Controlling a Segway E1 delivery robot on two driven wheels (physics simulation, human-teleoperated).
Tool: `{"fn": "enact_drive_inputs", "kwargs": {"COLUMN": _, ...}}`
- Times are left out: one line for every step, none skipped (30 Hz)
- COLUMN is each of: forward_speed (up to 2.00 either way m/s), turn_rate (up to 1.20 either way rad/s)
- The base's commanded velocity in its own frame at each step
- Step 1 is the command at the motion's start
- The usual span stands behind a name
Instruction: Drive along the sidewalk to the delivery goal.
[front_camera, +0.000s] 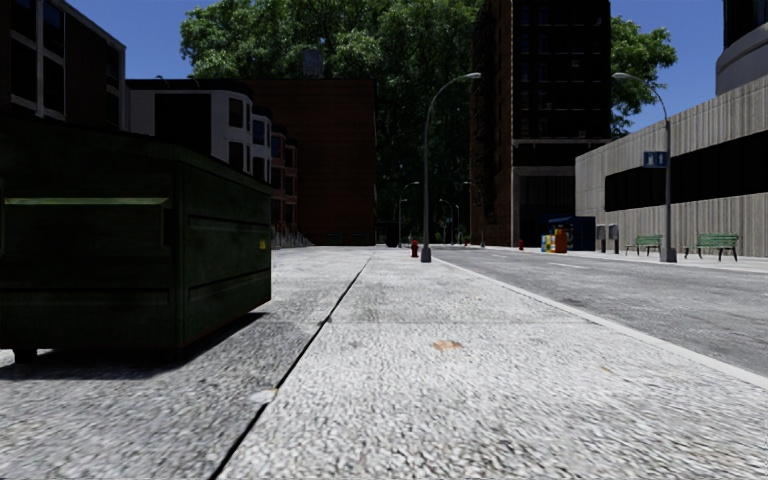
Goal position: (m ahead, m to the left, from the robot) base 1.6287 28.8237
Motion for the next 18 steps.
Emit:
{"fn": "enact_drive_inputs", "kwargs": {"forward_speed": 2.0, "turn_rate": 0.0}}
{"fn": "enact_drive_inputs", "kwargs": {"forward_speed": 2.0, "turn_rate": 0.0}}
{"fn": "enact_drive_inputs", "kwargs": {"forward_speed": 2.0, "turn_rate": 0.0}}
{"fn": "enact_drive_inputs", "kwargs": {"forward_speed": 2.0, "turn_rate": 0.0}}
{"fn": "enact_drive_inputs", "kwargs": {"forward_speed": 2.0, "turn_rate": 0.0}}
{"fn": "enact_drive_inputs", "kwargs": {"forward_speed": 2.0, "turn_rate": 0.0}}
{"fn": "enact_drive_inputs", "kwargs": {"forward_speed": 2.0, "turn_rate": 0.0}}
{"fn": "enact_drive_inputs", "kwargs": {"forward_speed": 2.0, "turn_rate": 0.0}}
{"fn": "enact_drive_inputs", "kwargs": {"forward_speed": 2.0, "turn_rate": 0.0}}
{"fn": "enact_drive_inputs", "kwargs": {"forward_speed": 2.0, "turn_rate": 0.0}}
{"fn": "enact_drive_inputs", "kwargs": {"forward_speed": 2.0, "turn_rate": 0.0}}
{"fn": "enact_drive_inputs", "kwargs": {"forward_speed": 2.0, "turn_rate": 0.0}}
{"fn": "enact_drive_inputs", "kwargs": {"forward_speed": 2.0, "turn_rate": 0.0}}
{"fn": "enact_drive_inputs", "kwargs": {"forward_speed": 2.0, "turn_rate": 0.0}}
{"fn": "enact_drive_inputs", "kwargs": {"forward_speed": 2.0, "turn_rate": 0.0}}
{"fn": "enact_drive_inputs", "kwargs": {"forward_speed": 2.0, "turn_rate": 0.0}}
{"fn": "enact_drive_inputs", "kwargs": {"forward_speed": 2.0, "turn_rate": 0.0}}
{"fn": "enact_drive_inputs", "kwargs": {"forward_speed": 2.0, "turn_rate": 0.0}}
